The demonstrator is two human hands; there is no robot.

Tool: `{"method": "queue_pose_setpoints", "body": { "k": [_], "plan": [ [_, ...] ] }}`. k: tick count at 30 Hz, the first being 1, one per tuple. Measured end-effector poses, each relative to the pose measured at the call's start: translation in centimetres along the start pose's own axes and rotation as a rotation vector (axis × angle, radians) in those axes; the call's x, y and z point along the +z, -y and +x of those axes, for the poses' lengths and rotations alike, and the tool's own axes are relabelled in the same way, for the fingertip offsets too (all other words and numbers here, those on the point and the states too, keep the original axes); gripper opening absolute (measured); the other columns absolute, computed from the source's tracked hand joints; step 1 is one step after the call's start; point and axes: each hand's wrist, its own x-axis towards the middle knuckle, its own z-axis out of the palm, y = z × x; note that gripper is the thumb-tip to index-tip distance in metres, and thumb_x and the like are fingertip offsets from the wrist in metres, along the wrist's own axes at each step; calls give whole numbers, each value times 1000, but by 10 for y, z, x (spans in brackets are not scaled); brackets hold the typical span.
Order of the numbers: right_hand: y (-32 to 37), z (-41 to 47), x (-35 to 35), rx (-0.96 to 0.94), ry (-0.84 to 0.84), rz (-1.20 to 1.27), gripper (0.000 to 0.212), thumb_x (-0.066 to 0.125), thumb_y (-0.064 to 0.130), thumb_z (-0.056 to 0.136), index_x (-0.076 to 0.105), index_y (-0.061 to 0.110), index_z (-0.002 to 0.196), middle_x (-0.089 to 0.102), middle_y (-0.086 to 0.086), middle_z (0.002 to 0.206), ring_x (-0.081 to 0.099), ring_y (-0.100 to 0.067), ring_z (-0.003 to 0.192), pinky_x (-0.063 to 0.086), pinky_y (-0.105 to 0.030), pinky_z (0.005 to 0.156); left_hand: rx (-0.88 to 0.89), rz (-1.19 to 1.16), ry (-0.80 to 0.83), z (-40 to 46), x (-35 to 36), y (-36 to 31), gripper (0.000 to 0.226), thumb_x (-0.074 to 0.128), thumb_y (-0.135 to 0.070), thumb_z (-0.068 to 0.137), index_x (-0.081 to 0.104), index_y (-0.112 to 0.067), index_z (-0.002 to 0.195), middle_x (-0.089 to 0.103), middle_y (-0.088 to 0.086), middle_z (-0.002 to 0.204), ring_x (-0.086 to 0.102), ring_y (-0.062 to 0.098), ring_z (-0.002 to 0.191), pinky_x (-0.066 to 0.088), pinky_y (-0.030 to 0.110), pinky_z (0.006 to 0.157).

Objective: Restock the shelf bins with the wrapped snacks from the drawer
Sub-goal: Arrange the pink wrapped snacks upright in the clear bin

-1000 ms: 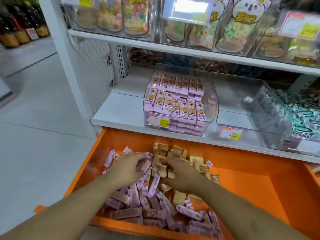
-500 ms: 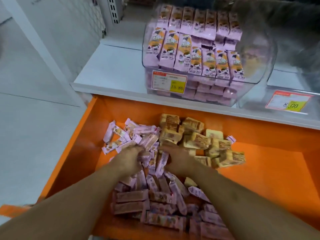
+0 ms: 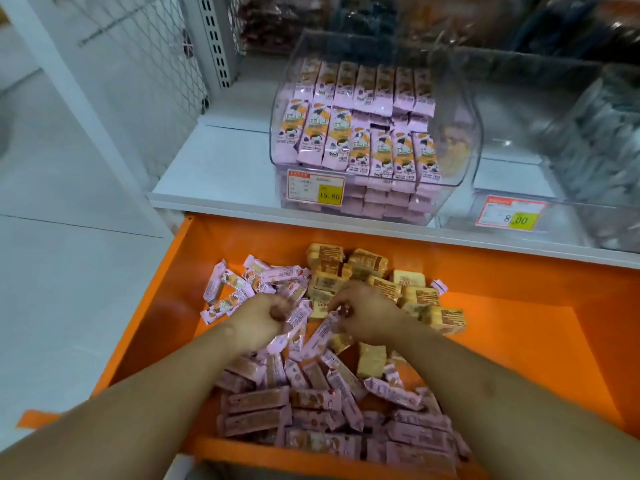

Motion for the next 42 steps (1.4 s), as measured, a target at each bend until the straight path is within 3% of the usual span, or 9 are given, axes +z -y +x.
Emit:
{"method": "queue_pose_setpoints", "body": {
  "k": [4, 9, 16, 21, 26, 28, 34, 38, 42],
  "plan": [
    [21, -31, -62, 19, 10, 94, 28, 83, 41, 87, 74, 18, 101, 64, 3, 86, 60, -11, 71, 51, -32, 66, -64, -420, 63, -31, -18, -45, 38, 72, -6, 96, 59, -17, 130, 61, -1, 127, 66, 13, 99, 58, 24, 64],
    [66, -90, -134, -53, -118, 120, 49, 75, 48, 94, 47, 12, 74, 37, 0, 68, 48, -24, 62, 35, -36, 60, 51, -572, 130, -77, -42, -107, 28, 64, -7, 99, 71, -13, 126, 74, 17, 124, 69, 36, 106, 54, 42, 89],
    [87, -159, -169, -58, -362, 321, 47, 74, 54, 93, 58, 12, 78, 36, 0, 61, 35, -15, 49, 28, -31, 55, 273, -654, 214, -158, -49, -186, 34, 80, -29, 87, 77, -11, 116, 74, 10, 114, 59, 25, 94, 38, 36, 79],
    [89, -164, -178, -37, -439, 516, 51, 77, 50, 92, 56, 4, 82, 59, -25, 65, 58, -34, 52, 41, -34, 52, 350, -530, 172, -170, -46, -207, 20, 78, -11, 91, 78, -15, 111, 80, 4, 98, 63, 8, 72, 40, 17, 54],
    [89, -162, -192, -53, -472, 591, 42, 72, 39, 98, 60, -1, 95, 64, -5, 54, 71, -44, 64, 61, -56, 65, 365, -435, 66, -158, -50, -223, 39, 94, -25, 76, 76, -16, 109, 81, 1, 98, 76, 7, 88, 57, 18, 76],
    [88, -157, -195, -44, -498, 582, 37, 72, 39, 98, 61, 4, 100, 65, -2, 60, 72, -39, 64, 61, -57, 68, 370, -346, 59, -151, -54, -226, 65, 99, -40, 67, 74, -16, 122, 80, 3, 108, 76, 14, 99, 58, 31, 93],
    [91, -147, -207, -175, -540, 417, 56, 78, 32, 93, 48, 41, 139, 52, 12, 129, 69, -10, 89, 59, -31, 80, 390, -464, -130, -134, -64, -237, 56, 96, -31, 69, 70, -21, 118, 75, -3, 119, 71, -2, 85, 50, 18, 75],
    [89, -139, -206, -303, -488, 188, 89, 89, 27, 82, 37, 36, 154, 27, 19, 139, 57, -10, 95, 54, -22, 75, 395, -561, -199, -119, -70, -240, 95, 96, -30, 69, 51, -8, 149, 64, 3, 130, 58, -5, 98, 50, 22, 83],
    [89, -129, -205, -258, -479, 168, 103, 97, 36, 72, 36, 41, 156, 28, 19, 134, 58, -13, 83, 57, -25, 76, 418, -496, -242, -117, -73, -246, 66, 93, -39, 74, 68, -25, 133, 69, -12, 127, 64, 6, 113, 54, 39, 104]
  ]
}}
